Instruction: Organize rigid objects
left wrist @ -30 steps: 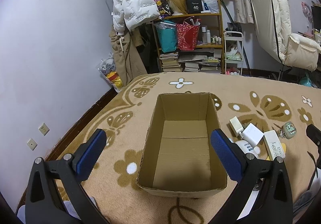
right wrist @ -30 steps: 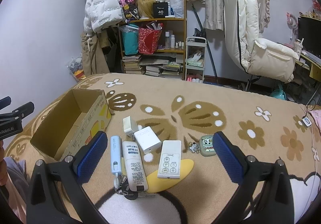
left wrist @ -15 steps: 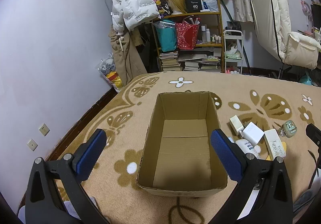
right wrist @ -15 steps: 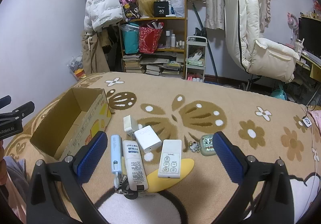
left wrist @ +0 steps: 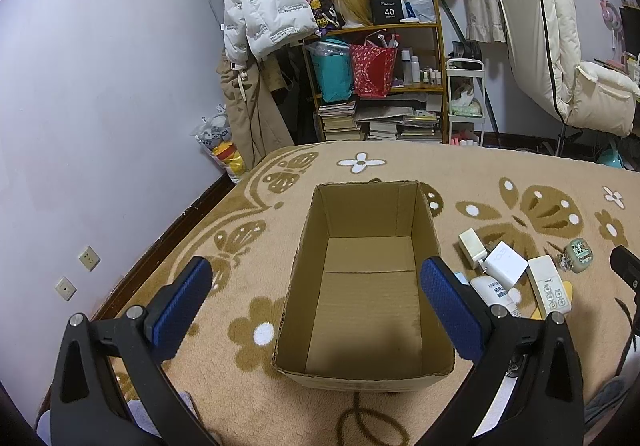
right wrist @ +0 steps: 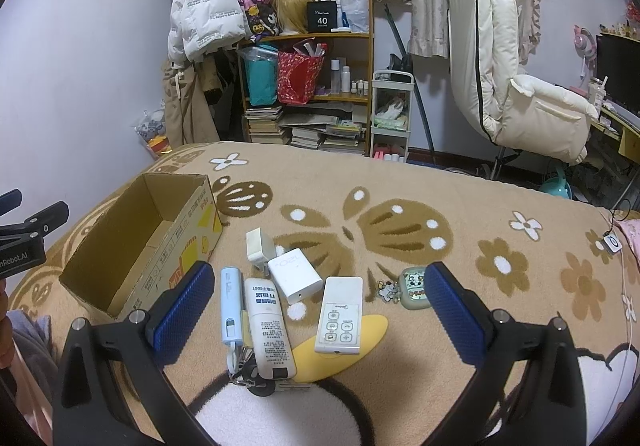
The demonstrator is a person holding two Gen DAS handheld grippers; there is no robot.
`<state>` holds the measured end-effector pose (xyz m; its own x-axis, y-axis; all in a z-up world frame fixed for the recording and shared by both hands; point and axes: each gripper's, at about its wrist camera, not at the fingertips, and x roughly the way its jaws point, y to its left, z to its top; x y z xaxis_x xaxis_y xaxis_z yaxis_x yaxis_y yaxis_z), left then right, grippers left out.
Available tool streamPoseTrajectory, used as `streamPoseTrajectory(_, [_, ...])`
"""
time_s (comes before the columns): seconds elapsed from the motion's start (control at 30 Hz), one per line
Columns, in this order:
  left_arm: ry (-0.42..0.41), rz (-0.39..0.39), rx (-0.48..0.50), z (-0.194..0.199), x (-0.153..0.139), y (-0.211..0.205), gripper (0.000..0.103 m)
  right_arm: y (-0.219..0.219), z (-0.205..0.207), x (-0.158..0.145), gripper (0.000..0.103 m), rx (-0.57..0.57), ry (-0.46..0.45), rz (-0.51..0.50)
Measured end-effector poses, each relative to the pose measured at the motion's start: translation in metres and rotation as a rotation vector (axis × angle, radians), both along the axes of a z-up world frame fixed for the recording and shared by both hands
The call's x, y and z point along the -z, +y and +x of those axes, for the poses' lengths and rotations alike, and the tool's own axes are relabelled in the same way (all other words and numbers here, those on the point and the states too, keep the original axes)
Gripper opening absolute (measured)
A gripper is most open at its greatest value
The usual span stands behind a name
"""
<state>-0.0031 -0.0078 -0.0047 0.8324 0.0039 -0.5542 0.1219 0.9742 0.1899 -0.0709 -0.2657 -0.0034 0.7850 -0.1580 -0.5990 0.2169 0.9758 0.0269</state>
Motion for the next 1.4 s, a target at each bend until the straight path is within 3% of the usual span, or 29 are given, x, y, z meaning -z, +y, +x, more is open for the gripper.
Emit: streamPoseTrajectory(1.4, [0.029, 0.019, -0.005, 0.0038, 0.0032, 0.0057, 0.103, 0.0032, 0.0001, 0.0089, 0.103, -0.006, 0.013, 0.003])
